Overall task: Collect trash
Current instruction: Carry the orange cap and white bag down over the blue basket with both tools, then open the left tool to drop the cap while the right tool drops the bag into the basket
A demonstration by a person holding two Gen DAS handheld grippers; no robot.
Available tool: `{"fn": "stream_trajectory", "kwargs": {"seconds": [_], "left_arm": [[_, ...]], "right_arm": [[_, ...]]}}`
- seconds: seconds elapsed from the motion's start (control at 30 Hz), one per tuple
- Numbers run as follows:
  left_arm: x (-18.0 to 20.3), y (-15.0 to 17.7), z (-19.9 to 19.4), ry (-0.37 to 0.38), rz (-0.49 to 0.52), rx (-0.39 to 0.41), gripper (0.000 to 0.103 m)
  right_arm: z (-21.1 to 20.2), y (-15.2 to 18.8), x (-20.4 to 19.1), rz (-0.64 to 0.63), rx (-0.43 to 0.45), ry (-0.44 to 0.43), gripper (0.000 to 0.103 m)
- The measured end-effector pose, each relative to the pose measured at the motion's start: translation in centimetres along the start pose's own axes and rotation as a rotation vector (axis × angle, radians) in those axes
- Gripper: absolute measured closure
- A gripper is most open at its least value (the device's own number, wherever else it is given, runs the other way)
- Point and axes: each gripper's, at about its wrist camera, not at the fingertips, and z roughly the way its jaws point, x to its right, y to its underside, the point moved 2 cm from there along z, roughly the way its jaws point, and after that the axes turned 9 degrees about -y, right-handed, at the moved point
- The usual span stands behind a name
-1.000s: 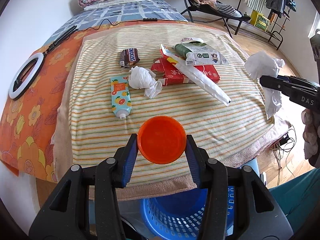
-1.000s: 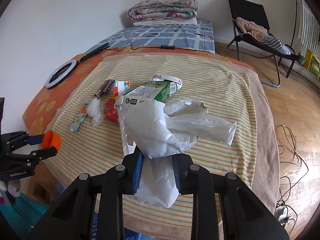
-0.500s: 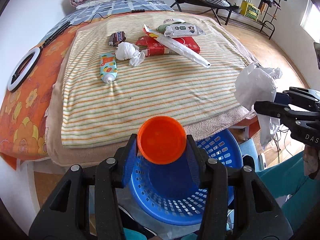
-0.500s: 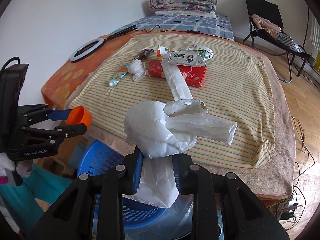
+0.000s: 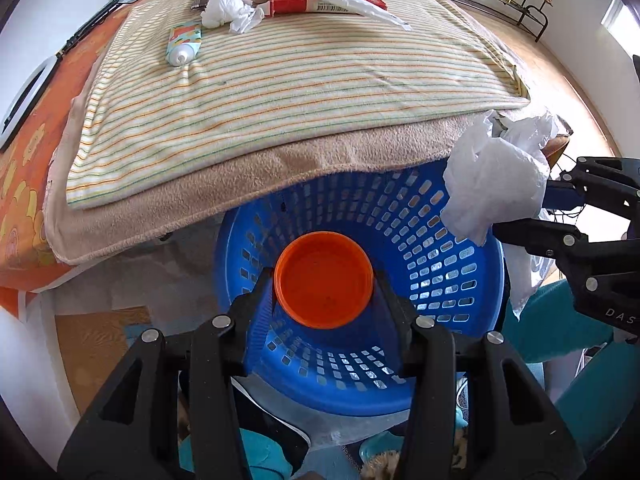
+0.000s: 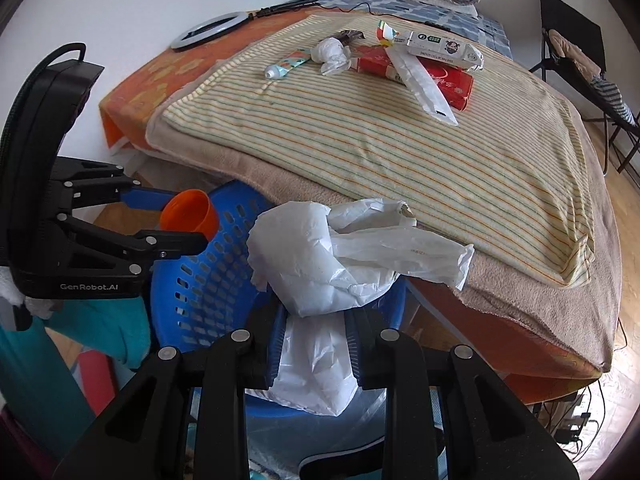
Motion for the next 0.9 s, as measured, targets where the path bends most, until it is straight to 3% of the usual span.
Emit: {"fn": "stream_trajectory", "kwargs": {"seconds": [0.3, 0.43, 0.9], "left_arm": [[0.1, 1.0, 1.4, -0.005, 0.002, -0.048, 0.055], [0.0, 1.2, 1.9, -0.01, -0.002, -0.066, 0.042], [-0.6, 1.1, 2.1, -0.023, -0.019, -0.069, 0.04]], "right_arm": [[2.3, 1.4, -0.8, -0.027, -0.077, 0.004, 0.075], [2.5, 1.5, -0.8, -0.024, -0.083, 0.008, 0.075], [2.6, 0.9, -0.9, -0.033, -0.079, 0.046, 0.048]]}}
